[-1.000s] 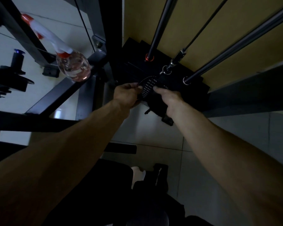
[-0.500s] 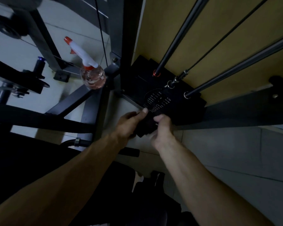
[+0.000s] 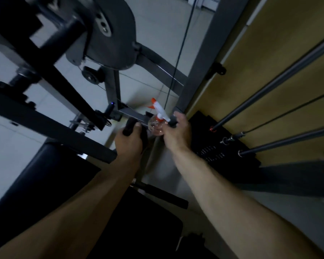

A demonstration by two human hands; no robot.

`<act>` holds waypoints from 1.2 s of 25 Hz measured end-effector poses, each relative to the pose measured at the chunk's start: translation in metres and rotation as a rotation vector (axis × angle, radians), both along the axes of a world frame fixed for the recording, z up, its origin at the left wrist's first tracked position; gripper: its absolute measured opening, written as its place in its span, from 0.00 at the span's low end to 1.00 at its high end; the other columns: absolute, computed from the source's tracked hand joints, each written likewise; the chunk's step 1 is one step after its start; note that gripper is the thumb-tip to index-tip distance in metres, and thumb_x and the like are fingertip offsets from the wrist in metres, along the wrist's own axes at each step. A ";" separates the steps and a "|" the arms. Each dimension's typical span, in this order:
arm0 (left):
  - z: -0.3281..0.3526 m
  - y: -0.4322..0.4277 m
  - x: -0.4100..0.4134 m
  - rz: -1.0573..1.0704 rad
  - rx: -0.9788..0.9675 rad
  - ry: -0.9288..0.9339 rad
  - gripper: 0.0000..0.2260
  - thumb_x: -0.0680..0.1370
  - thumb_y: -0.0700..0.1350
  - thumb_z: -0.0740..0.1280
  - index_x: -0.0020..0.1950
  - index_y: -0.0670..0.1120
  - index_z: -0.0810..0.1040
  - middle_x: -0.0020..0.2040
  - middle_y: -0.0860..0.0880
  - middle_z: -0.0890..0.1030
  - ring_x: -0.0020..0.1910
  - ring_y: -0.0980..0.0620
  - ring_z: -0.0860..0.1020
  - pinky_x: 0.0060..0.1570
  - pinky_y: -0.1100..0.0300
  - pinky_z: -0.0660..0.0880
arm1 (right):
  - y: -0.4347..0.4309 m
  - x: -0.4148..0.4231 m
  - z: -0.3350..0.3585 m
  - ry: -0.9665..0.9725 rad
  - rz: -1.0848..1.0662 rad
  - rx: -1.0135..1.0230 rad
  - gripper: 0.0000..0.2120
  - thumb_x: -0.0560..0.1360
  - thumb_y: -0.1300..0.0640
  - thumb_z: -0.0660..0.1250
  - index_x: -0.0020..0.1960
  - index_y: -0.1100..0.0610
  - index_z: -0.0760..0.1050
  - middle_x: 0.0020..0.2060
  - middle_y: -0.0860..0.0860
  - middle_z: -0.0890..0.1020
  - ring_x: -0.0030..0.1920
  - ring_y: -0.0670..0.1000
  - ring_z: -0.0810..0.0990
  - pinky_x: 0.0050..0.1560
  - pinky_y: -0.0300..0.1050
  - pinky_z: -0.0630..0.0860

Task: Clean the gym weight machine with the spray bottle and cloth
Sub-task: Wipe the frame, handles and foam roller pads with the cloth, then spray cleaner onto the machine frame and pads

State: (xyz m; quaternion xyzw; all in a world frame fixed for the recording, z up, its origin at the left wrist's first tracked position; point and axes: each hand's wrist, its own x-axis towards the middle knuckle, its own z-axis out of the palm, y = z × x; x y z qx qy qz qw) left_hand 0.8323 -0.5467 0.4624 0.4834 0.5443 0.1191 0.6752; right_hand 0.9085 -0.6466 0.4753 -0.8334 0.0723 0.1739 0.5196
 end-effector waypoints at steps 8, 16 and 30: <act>0.046 0.010 -0.045 0.015 -0.243 -0.014 0.10 0.77 0.52 0.74 0.45 0.47 0.78 0.42 0.47 0.82 0.38 0.48 0.83 0.49 0.46 0.84 | 0.009 -0.009 -0.008 -0.184 0.248 -0.376 0.11 0.83 0.52 0.64 0.62 0.54 0.79 0.57 0.56 0.82 0.56 0.57 0.81 0.47 0.45 0.70; 0.122 -0.012 -0.094 0.097 -0.333 0.043 0.26 0.75 0.58 0.74 0.60 0.38 0.78 0.44 0.37 0.83 0.39 0.37 0.85 0.42 0.37 0.83 | -0.056 -0.093 0.163 -0.305 0.054 -0.095 0.14 0.76 0.45 0.70 0.40 0.55 0.77 0.32 0.48 0.81 0.34 0.50 0.78 0.33 0.48 0.73; 0.314 -0.080 -0.270 0.071 -0.281 -0.170 0.25 0.73 0.63 0.69 0.61 0.47 0.82 0.53 0.43 0.86 0.50 0.39 0.86 0.50 0.39 0.81 | -0.134 -0.320 0.376 -0.687 0.474 -0.005 0.20 0.78 0.37 0.69 0.58 0.53 0.75 0.50 0.48 0.73 0.50 0.49 0.77 0.50 0.52 0.80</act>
